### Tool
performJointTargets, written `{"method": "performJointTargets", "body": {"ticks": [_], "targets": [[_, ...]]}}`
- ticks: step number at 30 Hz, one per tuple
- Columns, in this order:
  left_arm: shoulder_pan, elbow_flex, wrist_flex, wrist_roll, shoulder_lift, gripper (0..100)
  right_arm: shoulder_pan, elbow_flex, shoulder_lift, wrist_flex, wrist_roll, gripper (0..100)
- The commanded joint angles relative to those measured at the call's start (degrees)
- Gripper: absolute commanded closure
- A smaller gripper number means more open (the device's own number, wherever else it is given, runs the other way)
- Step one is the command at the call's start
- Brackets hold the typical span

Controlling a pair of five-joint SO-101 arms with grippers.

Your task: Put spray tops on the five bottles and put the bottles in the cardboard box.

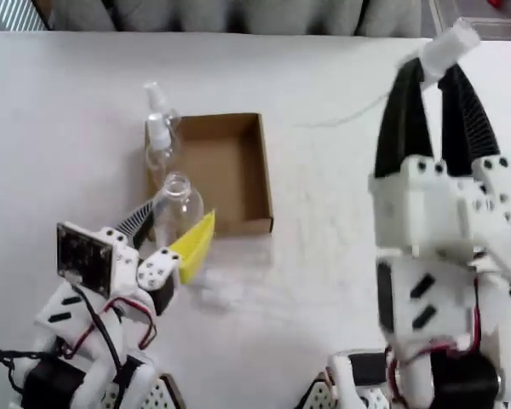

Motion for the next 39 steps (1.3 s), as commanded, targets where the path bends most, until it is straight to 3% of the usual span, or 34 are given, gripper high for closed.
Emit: {"method": "performJointTargets", "body": {"ticks": [1,6,12,27,32,39], "targets": [[4.4,-0.3,1.0,-0.6,-4.8,95,-10.7,-0.8,-0.4,-5.8,0.9,98.4],[8.4,-0.3,4.8,-6.8,-8.7,95,-21.8,-0.7,-0.4,-1.0,6.9,98.4],[8.7,-0.2,5.2,-7.2,-8.7,95,-30.8,-1.0,-0.9,5.4,8.8,98.4],[8.6,3.0,4.9,-7.4,-8.7,95,-31.3,0.2,-0.3,6.1,9.0,98.4],[8.3,3.0,4.8,-7.4,-8.7,95,-31.3,6.5,-0.7,2.4,14.1,98.4],[8.2,3.0,4.9,-7.4,-8.7,95,-31.6,8.2,-0.7,2.2,14.1,98.4]]}}
